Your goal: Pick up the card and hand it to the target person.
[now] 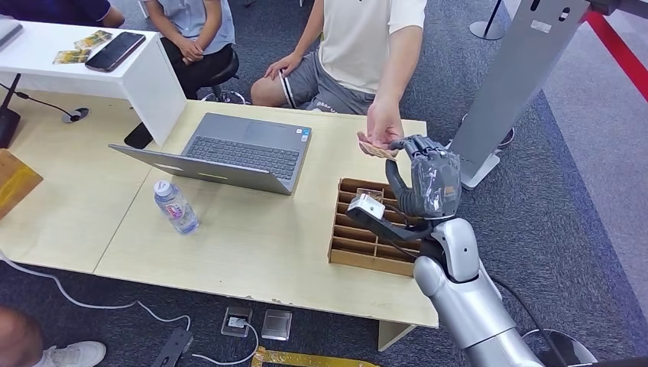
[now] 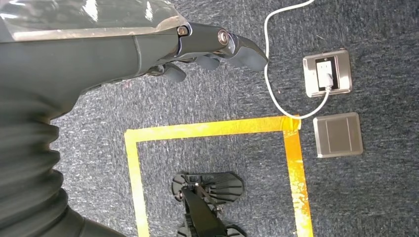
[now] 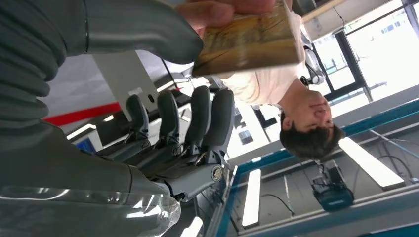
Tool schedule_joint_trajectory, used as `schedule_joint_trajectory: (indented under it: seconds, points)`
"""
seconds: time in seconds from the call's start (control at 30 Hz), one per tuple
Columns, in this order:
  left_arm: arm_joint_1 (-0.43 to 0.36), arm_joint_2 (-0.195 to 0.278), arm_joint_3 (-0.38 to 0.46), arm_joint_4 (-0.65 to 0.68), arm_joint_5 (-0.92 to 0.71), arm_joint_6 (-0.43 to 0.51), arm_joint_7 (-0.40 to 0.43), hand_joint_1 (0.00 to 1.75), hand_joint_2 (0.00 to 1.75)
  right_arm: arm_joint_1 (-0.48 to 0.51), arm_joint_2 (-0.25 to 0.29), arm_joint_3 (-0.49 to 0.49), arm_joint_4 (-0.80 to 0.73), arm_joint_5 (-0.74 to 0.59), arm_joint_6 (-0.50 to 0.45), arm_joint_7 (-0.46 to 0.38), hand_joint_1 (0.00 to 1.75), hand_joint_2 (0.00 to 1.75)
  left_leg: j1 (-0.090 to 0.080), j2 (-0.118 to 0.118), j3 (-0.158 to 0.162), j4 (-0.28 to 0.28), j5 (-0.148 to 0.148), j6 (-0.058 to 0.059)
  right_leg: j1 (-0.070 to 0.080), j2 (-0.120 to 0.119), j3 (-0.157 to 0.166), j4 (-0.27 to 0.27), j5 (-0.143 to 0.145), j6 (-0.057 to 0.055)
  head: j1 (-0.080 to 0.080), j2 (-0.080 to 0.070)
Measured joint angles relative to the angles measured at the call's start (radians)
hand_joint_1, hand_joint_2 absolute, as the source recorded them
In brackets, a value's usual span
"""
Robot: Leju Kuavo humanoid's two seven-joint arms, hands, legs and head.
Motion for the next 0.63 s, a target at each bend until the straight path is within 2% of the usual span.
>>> schedule_joint_trajectory:
  seconds: [0.03,0.17,0.3,0.43,0.57,0.63]
  points:
    - [0.001,0.000,-0.001,0.000,0.001,0.000,-0.004,0.00,0.00,0.000,0.004,-0.002,0.005,-0.017,0.000,-0.001,0.00,1.75,0.000,0.000,0.000,0.000,0.000,0.000,0.000,0.000,0.000,0.000,0.000,0.000,0.000,0.000]
    - [0.005,0.000,-0.001,0.000,0.015,0.000,-0.010,0.00,0.00,0.001,0.013,-0.003,0.019,-0.119,0.000,0.004,0.00,1.75,0.000,0.000,0.000,0.000,0.000,0.000,0.000,0.000,0.000,0.000,0.000,0.000,0.000,0.000]
    - [0.014,0.000,-0.001,0.000,0.030,0.000,-0.010,0.00,0.00,0.003,0.015,0.001,0.019,-0.307,0.026,0.006,0.00,1.75,0.000,0.000,0.000,0.000,0.000,0.000,0.000,0.000,0.000,0.000,0.000,0.000,0.000,0.000]
    - [0.018,0.001,-0.001,0.000,0.039,0.000,-0.009,0.00,0.00,0.016,0.008,0.004,-0.014,-0.540,0.100,-0.004,0.00,1.75,0.000,0.000,0.000,0.000,0.000,0.000,0.000,0.000,0.000,0.000,0.000,0.000,0.000,0.000]
    - [0.020,0.002,-0.001,0.000,0.049,0.000,-0.007,0.00,0.00,0.043,-0.016,0.006,-0.072,-0.790,0.215,-0.031,0.00,1.75,0.000,0.000,0.000,0.000,0.000,0.000,0.000,0.000,0.000,0.000,0.000,0.000,0.000,0.000]
    - [0.022,0.004,-0.001,0.000,0.052,0.000,-0.005,0.00,0.00,0.056,-0.030,0.006,-0.100,-0.870,0.252,-0.038,0.00,1.75,0.000,0.000,0.000,0.000,0.000,0.000,0.000,0.000,0.000,0.000,0.000,0.000,0.000,0.000]
